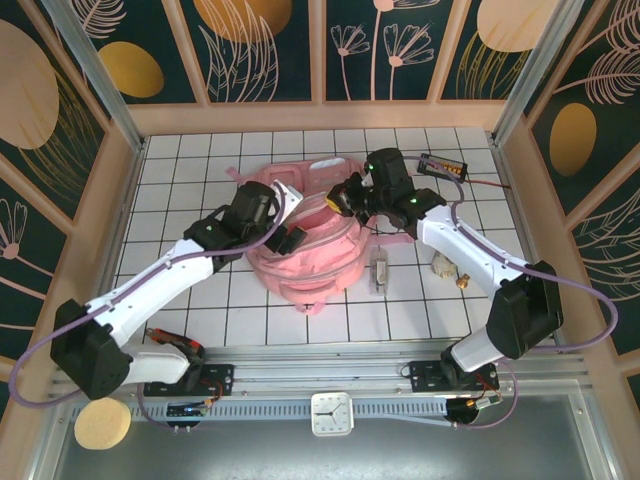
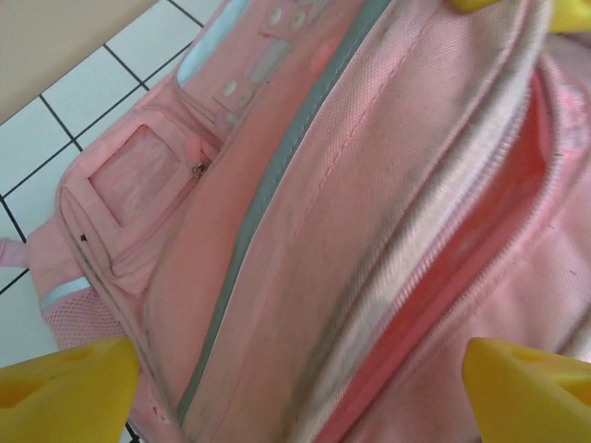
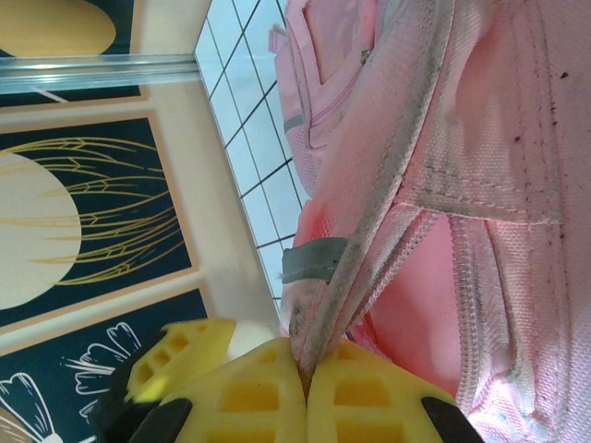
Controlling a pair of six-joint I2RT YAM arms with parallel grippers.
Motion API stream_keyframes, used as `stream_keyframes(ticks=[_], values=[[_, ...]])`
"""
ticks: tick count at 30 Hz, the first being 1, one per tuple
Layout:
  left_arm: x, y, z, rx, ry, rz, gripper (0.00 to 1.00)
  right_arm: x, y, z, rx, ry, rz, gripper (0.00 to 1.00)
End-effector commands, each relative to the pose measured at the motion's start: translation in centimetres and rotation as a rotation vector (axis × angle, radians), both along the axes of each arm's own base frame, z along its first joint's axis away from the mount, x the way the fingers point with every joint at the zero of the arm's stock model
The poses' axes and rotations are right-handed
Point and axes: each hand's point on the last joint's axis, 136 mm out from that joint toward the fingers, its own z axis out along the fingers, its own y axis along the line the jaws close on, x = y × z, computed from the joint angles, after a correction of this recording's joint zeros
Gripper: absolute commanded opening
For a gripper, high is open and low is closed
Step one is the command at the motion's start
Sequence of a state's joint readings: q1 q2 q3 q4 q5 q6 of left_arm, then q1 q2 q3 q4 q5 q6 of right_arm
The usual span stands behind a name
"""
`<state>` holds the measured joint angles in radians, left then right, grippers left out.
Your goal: Pack books, pencil case, and school supplies into a backpack
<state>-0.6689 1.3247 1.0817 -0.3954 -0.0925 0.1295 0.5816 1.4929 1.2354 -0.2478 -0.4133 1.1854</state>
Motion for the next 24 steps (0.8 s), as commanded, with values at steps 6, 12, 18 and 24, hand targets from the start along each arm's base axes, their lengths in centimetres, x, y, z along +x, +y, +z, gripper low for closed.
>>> stream_keyframes(ticks=[6,12,18,24], values=[[3.8,-0.6,0.8,0.029,-0.049,0.113,0.43,-0.1,2.2,6.8,0.136,-0.178,0.082,0.00],[4.6,-0.5,-0.1,0.083,0.020,0.147,0.00,0.9,0.8,5.2,0.108,-0.164,0.069,0.00],[4.6,0.4,1.9,0.064,0.141,0.286,0.00,2.3,-0.8,4.0,-0.007,-0.185,0.129,0.36],[4.8,-1.0,1.4,0.024,0.257,0.329,0.00,-2.3,-6.4,6.1,-0.214,-0.234,0.087,0.83]])
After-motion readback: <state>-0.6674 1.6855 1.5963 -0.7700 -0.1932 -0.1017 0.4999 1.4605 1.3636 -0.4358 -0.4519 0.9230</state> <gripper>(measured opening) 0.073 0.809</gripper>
